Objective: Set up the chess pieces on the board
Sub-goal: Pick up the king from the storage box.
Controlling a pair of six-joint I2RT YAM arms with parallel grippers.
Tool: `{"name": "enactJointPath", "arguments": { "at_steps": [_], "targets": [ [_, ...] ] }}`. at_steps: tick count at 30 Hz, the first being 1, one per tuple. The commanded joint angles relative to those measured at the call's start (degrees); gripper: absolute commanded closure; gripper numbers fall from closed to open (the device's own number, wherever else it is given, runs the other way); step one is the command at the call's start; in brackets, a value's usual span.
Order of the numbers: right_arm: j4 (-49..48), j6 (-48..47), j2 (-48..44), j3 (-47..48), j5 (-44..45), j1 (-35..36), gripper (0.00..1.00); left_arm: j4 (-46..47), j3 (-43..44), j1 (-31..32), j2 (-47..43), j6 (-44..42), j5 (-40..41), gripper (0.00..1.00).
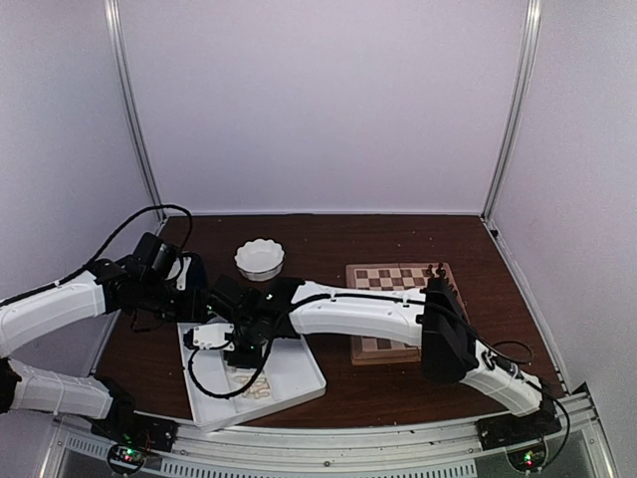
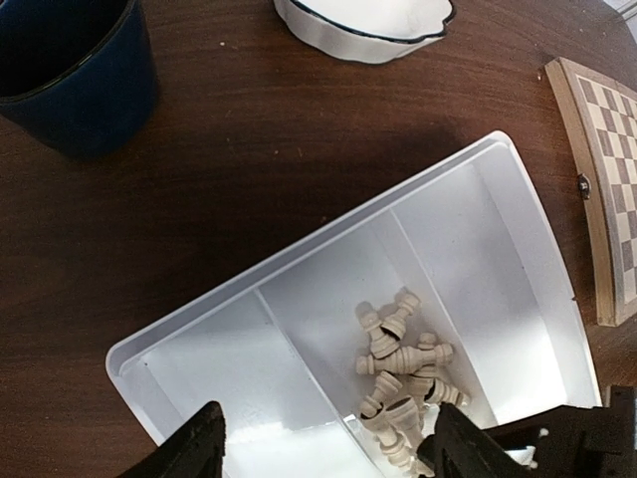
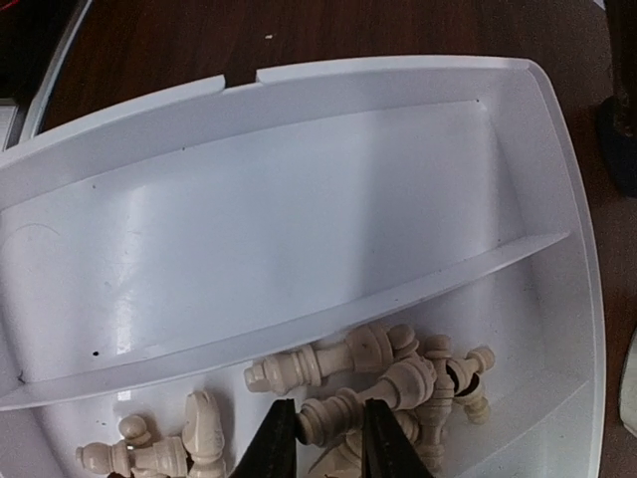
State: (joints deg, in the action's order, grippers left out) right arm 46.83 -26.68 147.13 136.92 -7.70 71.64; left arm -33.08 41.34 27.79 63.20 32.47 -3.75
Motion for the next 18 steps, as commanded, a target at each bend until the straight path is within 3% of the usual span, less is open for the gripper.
{"name": "enactJointPath", "arguments": {
  "at_steps": [1, 6, 15, 18],
  "targets": [
    [0.6, 1.7, -6.8, -1.4, -0.7, -1.1, 0.91, 0.9, -0.2, -0.4, 0.3, -0.4, 0.1, 0.28],
    [2.7, 3.9, -10.4, -2.3, -5.1, -2.7, 0.93, 0.9, 0.1, -0.4, 0.2, -0.5, 0.1, 0.28],
    [4.8, 15.1, -19.9, -11.6, -29.5, -10.4, 0.94, 1.7, 1.3, -0.4, 0.2, -3.2, -2.8, 0.28],
    [1.9, 20.2, -23.2, -17.6, -37.5, -13.9, 0.93, 5.3, 0.5, -0.2, -0.8, -5.1, -7.9, 0.28]
  ]
}}
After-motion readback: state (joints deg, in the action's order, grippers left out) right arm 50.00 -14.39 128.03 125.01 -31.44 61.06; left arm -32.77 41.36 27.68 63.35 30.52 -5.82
